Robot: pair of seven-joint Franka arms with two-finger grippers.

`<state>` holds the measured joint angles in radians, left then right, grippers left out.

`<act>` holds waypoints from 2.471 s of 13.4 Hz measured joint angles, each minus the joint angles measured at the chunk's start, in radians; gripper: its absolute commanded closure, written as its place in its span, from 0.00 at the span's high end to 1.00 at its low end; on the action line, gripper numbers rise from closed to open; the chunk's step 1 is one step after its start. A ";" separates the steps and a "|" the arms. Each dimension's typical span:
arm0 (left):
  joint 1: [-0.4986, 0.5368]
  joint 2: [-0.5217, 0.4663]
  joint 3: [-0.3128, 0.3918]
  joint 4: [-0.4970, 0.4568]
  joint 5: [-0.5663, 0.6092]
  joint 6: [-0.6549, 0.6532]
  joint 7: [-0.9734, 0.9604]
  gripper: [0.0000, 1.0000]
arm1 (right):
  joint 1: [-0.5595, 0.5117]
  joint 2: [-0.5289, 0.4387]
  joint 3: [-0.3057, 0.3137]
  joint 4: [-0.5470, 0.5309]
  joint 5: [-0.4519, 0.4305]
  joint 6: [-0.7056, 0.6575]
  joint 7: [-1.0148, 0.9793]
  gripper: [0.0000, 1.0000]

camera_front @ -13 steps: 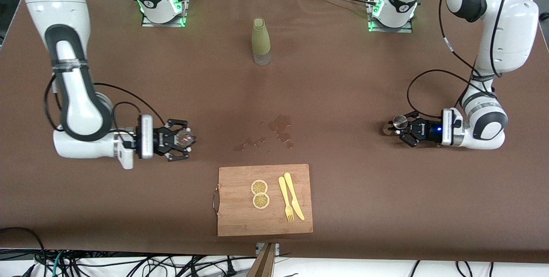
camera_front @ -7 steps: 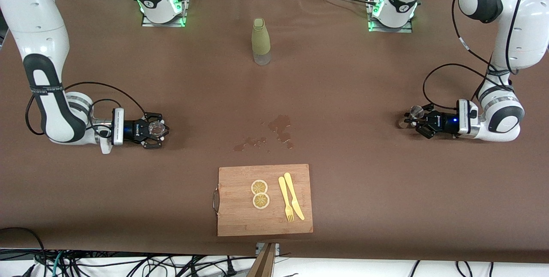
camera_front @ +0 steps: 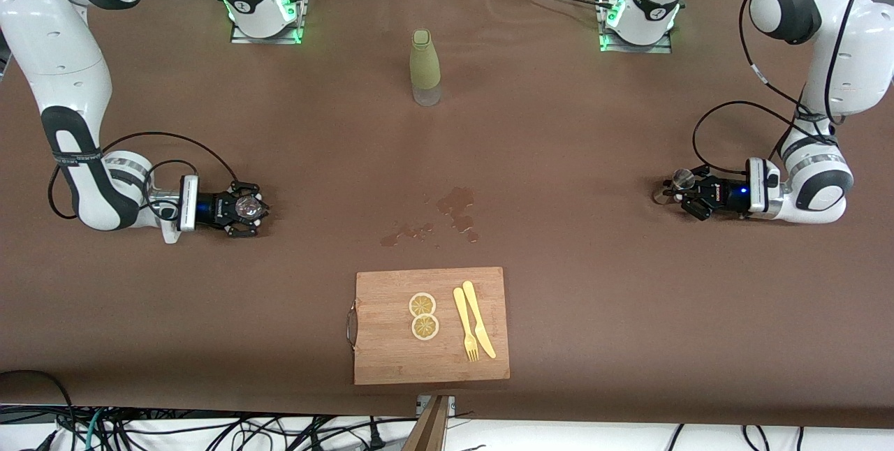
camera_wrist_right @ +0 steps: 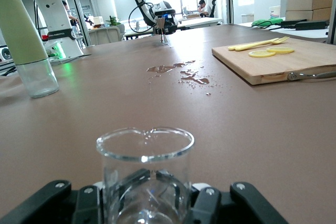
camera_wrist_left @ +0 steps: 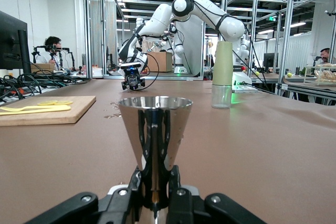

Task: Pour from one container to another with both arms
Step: 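Carry the beaker back with the right gripper while the left gripper holds the jigger, then set down the beaker and jigger, opening both grippers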

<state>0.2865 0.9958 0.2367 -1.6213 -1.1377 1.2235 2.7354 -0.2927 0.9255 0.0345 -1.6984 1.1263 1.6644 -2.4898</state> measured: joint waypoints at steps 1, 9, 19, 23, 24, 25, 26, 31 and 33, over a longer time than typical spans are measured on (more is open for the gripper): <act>0.000 0.008 0.001 0.000 0.000 0.000 0.000 0.00 | -0.003 0.003 0.000 0.000 0.000 0.000 -0.002 1.00; 0.001 0.030 0.009 0.001 0.000 0.009 -0.008 1.00 | -0.033 0.007 -0.025 0.000 -0.034 -0.023 -0.026 1.00; -0.021 -0.057 0.064 0.153 0.119 0.130 -0.622 1.00 | -0.046 -0.049 -0.186 0.019 -0.117 -0.105 0.050 1.00; -0.055 -0.151 0.065 0.221 0.265 0.135 -1.106 1.00 | -0.046 -0.146 -0.219 0.028 -0.170 -0.120 0.284 1.00; -0.071 -0.184 0.065 0.238 0.305 0.135 -1.227 1.00 | -0.044 -0.174 -0.218 0.031 -0.190 -0.121 0.364 1.00; -0.092 -0.222 0.065 0.248 0.342 0.135 -1.346 1.00 | -0.040 -0.205 -0.217 0.034 -0.212 -0.122 0.445 1.00; -0.118 -0.262 0.065 0.254 0.377 0.135 -1.461 1.00 | -0.034 -0.236 -0.216 0.036 -0.230 -0.123 0.522 1.00; -0.273 -0.436 0.064 0.258 0.497 0.135 -1.989 1.00 | 0.015 -0.400 -0.212 0.041 -0.386 -0.141 0.996 1.00; -0.323 -0.483 0.062 0.260 0.544 0.135 -2.141 1.00 | 0.057 -0.483 -0.209 0.044 -0.469 -0.145 1.208 1.00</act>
<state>-0.0365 0.5126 0.2990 -1.3612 -0.5933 1.3583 0.5940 -0.2358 0.4426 -0.1750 -1.6548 0.6571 1.5196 -1.2822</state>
